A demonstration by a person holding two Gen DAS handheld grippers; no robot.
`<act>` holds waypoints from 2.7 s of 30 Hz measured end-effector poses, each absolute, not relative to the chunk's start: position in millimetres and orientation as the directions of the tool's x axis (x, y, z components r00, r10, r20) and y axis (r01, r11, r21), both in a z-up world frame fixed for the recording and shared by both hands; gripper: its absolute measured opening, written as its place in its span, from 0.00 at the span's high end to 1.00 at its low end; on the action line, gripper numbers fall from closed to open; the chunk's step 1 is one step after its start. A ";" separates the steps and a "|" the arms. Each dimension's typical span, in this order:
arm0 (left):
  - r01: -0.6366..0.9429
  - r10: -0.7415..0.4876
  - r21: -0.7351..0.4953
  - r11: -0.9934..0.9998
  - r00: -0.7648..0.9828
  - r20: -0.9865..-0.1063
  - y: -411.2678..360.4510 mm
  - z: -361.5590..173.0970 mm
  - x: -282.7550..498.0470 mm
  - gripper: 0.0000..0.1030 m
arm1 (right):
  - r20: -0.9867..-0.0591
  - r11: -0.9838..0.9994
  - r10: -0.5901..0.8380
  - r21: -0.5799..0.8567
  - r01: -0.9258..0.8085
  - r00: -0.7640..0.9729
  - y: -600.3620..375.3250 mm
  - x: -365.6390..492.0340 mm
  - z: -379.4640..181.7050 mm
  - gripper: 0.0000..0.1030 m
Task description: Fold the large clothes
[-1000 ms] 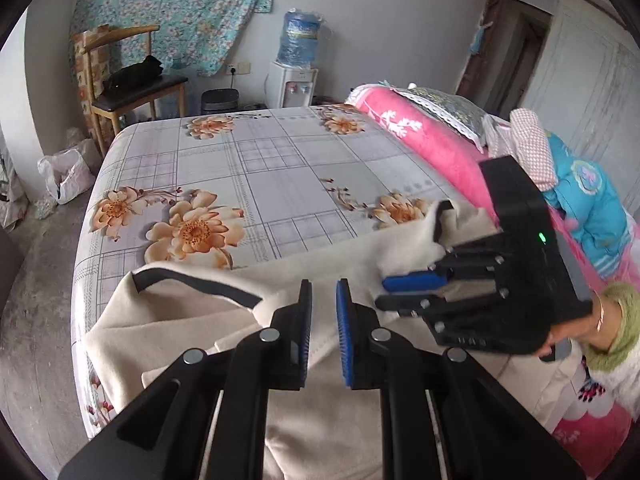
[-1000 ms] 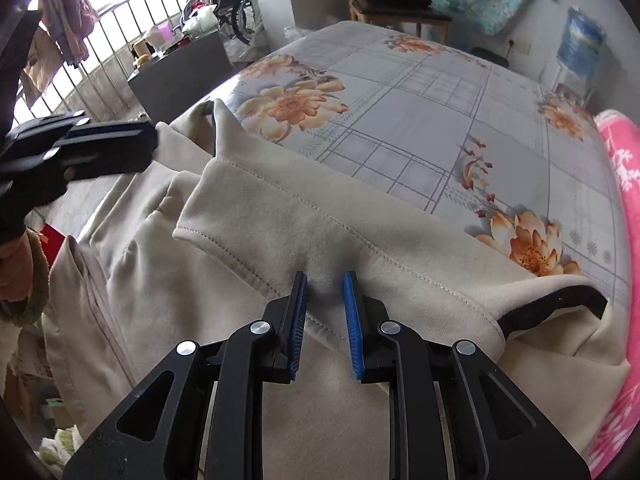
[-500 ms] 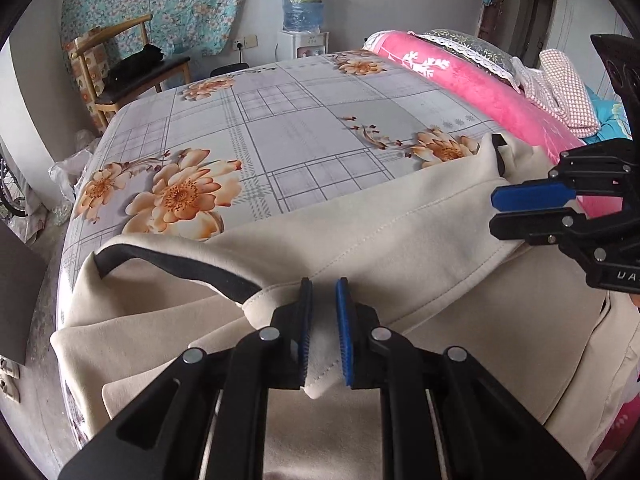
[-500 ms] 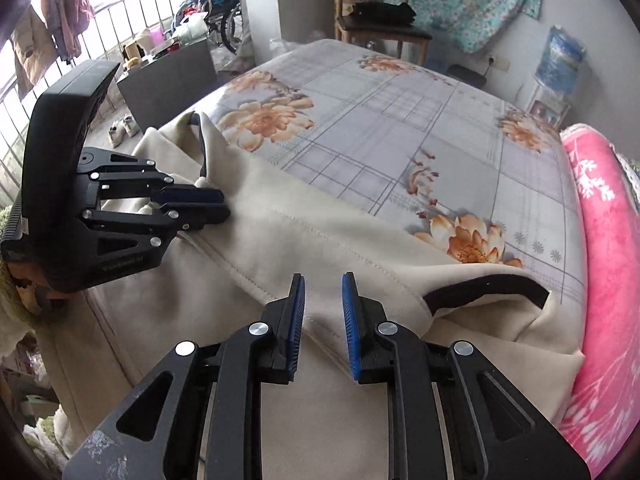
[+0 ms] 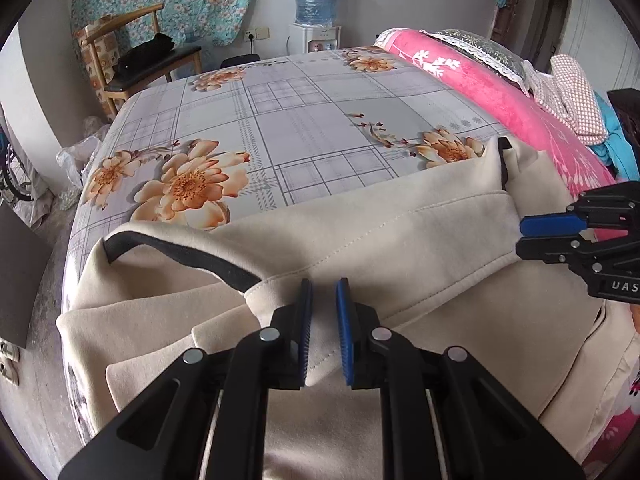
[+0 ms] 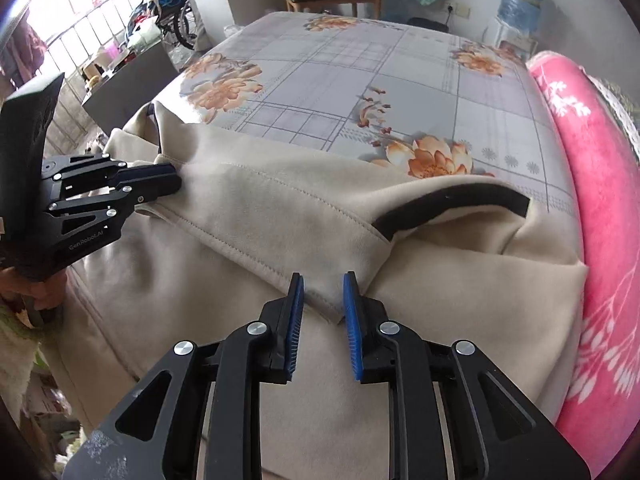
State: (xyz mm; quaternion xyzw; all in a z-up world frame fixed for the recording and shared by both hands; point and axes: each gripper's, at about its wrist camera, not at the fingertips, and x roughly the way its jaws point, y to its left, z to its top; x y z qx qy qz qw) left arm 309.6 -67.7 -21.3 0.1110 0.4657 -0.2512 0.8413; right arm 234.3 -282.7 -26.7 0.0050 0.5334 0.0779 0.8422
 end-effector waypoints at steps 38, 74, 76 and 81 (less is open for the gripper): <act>0.172 -0.281 -0.222 0.960 0.587 -0.759 105.1 -24.8 159.1 0.57 | -0.831 0.960 0.281 0.248 -0.133 0.480 -225.9 50.9 -47.4 0.28; 0.181 -0.118 -0.012 0.983 0.586 -0.801 71.2 -39.7 150.8 0.60 | -0.801 0.965 0.196 0.260 0.034 0.566 -281.5 9.0 -26.1 0.29; 0.179 -0.099 0.010 0.984 0.591 -0.800 69.2 -39.4 149.1 0.60 | -0.798 0.966 0.155 0.245 0.079 0.582 -298.5 -1.6 -21.3 0.33; 0.174 -0.051 0.069 0.982 0.602 -0.797 62.8 -38.1 146.5 0.60 | -0.780 0.955 0.093 0.245 0.165 0.619 -338.0 -11.5 -12.7 0.45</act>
